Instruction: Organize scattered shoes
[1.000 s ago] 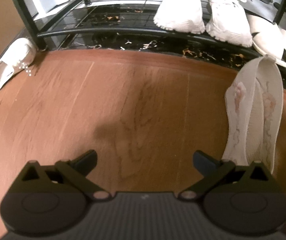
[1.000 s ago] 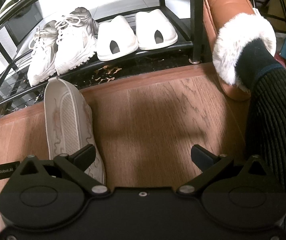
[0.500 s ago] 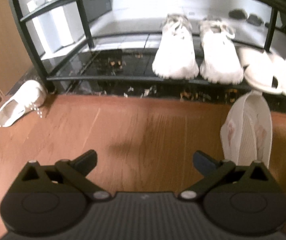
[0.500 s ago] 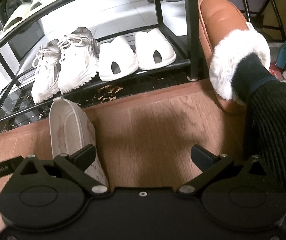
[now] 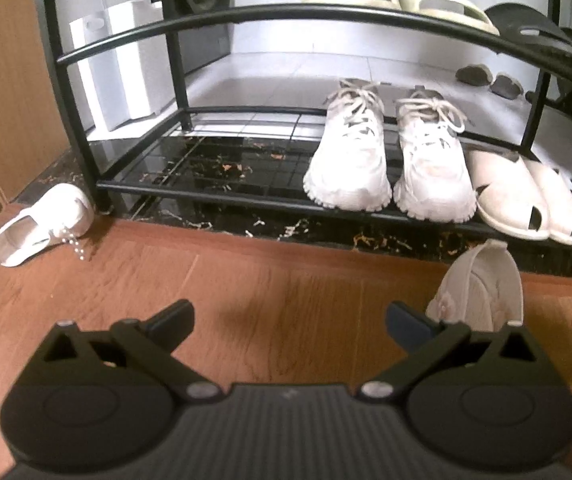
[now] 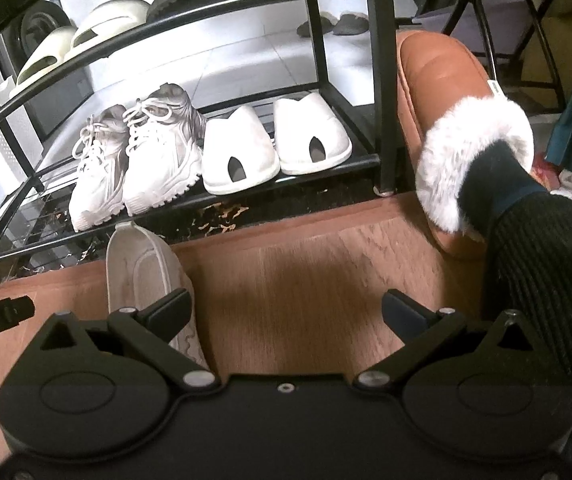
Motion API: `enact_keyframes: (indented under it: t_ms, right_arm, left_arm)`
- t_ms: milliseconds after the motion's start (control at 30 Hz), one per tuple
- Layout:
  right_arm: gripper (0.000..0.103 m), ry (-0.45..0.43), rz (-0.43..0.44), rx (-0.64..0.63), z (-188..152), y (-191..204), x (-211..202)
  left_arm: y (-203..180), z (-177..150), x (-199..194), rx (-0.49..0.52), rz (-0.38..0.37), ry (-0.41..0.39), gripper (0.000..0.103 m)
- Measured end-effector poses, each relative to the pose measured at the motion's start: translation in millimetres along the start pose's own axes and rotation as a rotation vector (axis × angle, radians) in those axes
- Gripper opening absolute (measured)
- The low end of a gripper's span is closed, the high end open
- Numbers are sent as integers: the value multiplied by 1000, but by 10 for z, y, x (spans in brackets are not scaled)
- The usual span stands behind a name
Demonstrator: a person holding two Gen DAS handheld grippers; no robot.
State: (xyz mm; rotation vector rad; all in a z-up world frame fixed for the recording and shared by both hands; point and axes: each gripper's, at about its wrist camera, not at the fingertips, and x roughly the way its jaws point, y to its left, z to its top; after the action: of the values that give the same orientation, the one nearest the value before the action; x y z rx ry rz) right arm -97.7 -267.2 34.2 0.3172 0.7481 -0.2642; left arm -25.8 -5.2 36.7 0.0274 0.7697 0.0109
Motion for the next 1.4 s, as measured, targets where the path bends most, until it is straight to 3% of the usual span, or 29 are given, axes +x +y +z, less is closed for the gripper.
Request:
enact_keyframes:
  t_ms: [333,600,800,1133,1233,1400]
  right_arm:
    - [103,-41,-3,-1,0,9,-55]
    - [103,-82,36,-4,-18,66,-97]
    - [103,-135,133,-20,-81,213,-178]
    - [103,-181,370,-94,-224,577,-322]
    - [103,-190,429,-122,-253,653,-381]
    - [103,-187,471,-150,-300,748,-456]
  left_arm:
    - [82,41,-88,-61,-14,-63,102]
    - [92,93,-77,-40,-2,-85,102]
    - [279,165,-18,-87,53,-113,102]
    - [695,295,120,-196,135,-164,102]
    - [844,341,204,-234,178,-144,102]
    - [1234,349,302,-379,190,-97,102]
